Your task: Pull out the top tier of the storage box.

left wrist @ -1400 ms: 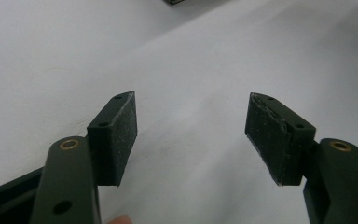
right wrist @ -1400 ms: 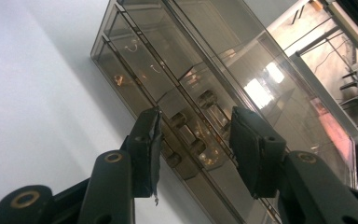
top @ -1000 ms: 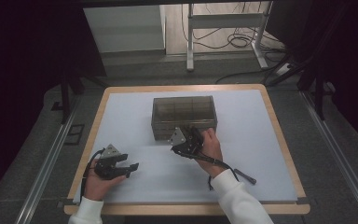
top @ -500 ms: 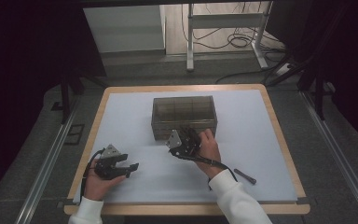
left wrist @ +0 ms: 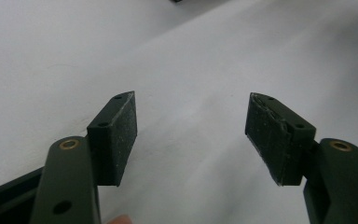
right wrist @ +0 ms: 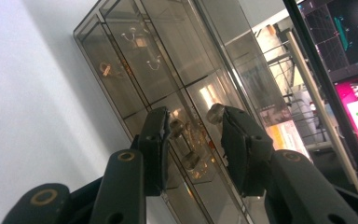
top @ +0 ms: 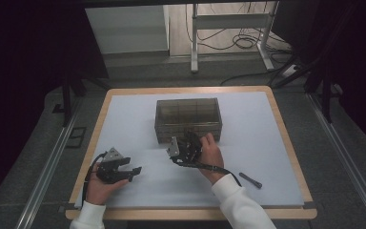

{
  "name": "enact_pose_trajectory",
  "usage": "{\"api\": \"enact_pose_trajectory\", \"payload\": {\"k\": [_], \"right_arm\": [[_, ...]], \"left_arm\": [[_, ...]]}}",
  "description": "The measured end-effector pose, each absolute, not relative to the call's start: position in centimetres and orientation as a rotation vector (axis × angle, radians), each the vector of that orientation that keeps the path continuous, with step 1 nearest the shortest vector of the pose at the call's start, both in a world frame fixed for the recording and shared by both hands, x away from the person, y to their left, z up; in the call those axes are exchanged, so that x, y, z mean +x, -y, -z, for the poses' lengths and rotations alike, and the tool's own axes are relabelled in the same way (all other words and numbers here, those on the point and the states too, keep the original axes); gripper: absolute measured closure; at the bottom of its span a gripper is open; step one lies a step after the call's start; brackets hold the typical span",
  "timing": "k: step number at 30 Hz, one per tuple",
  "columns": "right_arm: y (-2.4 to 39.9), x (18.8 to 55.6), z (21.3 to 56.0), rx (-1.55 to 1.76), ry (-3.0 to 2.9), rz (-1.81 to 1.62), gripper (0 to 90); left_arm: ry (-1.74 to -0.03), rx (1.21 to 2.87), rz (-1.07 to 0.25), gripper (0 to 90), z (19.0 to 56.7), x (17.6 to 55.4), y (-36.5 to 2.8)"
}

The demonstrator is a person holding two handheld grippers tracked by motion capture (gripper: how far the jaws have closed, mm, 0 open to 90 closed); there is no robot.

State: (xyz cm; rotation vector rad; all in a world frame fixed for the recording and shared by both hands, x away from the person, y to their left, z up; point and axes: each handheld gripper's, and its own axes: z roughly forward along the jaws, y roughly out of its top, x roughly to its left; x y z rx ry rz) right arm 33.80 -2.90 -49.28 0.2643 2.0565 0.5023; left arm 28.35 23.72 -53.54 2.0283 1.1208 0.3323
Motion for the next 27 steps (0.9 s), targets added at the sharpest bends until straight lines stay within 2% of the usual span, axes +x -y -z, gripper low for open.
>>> {"api": "enact_pose_trajectory", "payload": {"k": [27], "right_arm": [[1.96,34.39,50.22,0.200,-1.976,-0.429,65.1]], "left_arm": [[-1.135,2.023,-0.327,34.1,53.76,28.37,-24.15]]}}
